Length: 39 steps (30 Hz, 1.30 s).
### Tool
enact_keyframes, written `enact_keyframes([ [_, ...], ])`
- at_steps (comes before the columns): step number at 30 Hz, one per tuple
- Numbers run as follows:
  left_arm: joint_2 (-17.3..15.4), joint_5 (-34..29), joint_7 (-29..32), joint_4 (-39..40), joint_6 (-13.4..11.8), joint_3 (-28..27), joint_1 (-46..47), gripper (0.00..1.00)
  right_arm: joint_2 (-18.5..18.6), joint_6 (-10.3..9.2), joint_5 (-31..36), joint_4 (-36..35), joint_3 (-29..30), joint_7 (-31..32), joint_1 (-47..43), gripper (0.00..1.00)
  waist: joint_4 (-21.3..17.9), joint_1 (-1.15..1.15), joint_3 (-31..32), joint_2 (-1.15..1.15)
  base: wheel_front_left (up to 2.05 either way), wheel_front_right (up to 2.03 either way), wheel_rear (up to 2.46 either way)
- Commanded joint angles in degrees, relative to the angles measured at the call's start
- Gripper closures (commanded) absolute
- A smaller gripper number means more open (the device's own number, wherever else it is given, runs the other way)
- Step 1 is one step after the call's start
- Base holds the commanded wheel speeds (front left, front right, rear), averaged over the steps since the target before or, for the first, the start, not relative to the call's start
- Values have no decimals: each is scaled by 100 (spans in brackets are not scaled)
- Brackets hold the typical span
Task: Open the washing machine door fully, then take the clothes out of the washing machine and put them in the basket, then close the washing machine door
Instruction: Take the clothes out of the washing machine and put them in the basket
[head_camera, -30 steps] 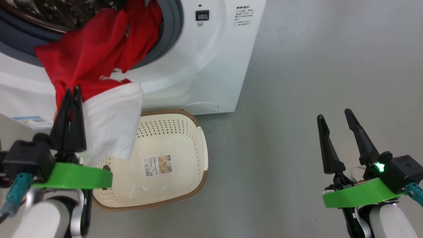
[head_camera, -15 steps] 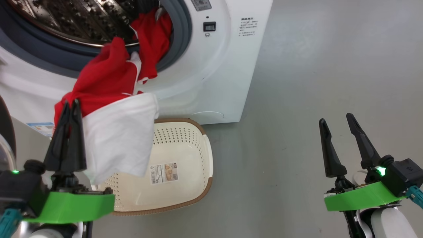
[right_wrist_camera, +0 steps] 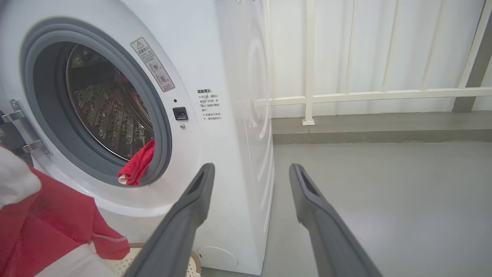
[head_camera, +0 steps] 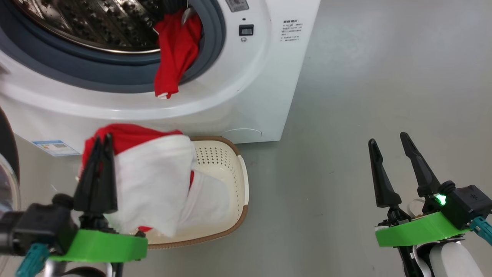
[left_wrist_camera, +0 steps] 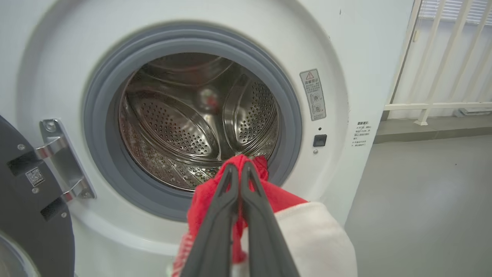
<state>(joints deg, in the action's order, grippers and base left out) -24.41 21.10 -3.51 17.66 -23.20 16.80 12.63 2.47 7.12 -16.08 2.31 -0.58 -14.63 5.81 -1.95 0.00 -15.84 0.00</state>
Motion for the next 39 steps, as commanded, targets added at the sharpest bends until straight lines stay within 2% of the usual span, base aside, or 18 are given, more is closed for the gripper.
enact_keyframes([
  [1,-34,117,-97,-117,64,-159,76,100,41,36,-10,-151,-125,-37,11,0,-36,0,-84,0,0,0,0],
  [10,365,316,-491,-1429,334,84,369,100,41,36,-60,-118,-197,-37,108,0,-125,0,-332,0,0,0,0],
  [26,967,575,-971,-4872,1261,387,1845,100,41,36,-77,-121,-330,-37,343,0,-326,0,-985,0,0,0,0],
  [39,1373,856,-900,-7415,1865,461,2861,100,41,36,-122,-170,-447,-37,490,0,-721,0,-1377,0,0,0,0],
])
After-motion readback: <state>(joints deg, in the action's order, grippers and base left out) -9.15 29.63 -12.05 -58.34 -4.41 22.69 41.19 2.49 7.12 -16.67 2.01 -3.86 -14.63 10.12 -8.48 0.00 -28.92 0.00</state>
